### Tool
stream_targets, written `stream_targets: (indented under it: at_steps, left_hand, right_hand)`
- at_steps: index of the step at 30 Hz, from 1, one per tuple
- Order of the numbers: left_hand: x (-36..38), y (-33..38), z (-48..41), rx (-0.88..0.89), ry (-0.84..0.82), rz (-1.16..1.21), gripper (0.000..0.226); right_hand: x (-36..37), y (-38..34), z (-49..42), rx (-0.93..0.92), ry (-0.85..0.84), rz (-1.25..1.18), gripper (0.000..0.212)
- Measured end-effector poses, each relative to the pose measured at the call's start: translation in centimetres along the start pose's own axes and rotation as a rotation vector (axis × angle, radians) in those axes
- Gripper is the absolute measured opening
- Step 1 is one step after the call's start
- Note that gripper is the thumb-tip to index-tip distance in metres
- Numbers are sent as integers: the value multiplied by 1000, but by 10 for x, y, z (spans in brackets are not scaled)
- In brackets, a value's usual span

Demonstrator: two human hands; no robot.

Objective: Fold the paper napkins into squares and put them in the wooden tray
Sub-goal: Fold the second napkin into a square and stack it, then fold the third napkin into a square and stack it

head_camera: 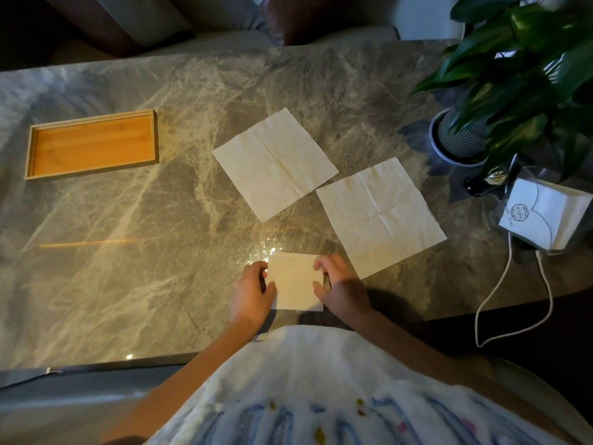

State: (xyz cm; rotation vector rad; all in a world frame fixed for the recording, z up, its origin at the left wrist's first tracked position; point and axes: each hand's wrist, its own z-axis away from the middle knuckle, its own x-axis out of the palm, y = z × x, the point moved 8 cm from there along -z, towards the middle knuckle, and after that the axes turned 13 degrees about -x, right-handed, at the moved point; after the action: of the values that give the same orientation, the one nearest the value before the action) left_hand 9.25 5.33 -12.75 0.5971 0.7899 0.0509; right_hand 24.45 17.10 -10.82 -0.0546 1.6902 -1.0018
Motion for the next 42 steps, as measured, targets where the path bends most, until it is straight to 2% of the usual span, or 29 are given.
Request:
stream_targets:
  at_steps: [4,7,10,14,19,26,29,32,34,36,39,42]
  left_hand:
    - [1,30,14,453,120,-374,56]
    - [14,40,21,674,123,-676,59]
    - [27,29,16,651,53,-884,64]
    - [37,5,3,582,-57,-952,70]
    - [26,0,-1,516,-69,-902,77]
    - [24,16,-2,495,-62,-915,84]
    - [15,29,-7,497,-64,-758,74]
    - [-8,50,-24,494,18,-563,53]
    - [-19,66,-42,500,52,-498,50]
    - [-23,78,-62,488,26,-517,57]
    - [-14,85,-86,478,-68,-695,76]
    - [-21,83,-96,470,-17,-714,74]
  right_hand:
    - [28,-6,-12,-88,-326,166,65]
    - [42,1,-10,-94,-466,203,73]
    - [44,10,-5,-120,-505,255,75]
    - [40,9,-1,-178,-449,253,79]
    - [27,2,-2,-242,-345,297,72]
    - [45,13,-3,-169,-475,299,75]
    - [42,14,-5,-182,-491,249,71]
    - [14,14,-22,-98,-317,80,56]
    - [-8,16,-43,-54,-202,38,48]
    - [-22,18,-66,-14,-180,12,45]
    - [-32,24,-100,28,-211,45,46]
    - [-35,28,-119,26,-231,84,47]
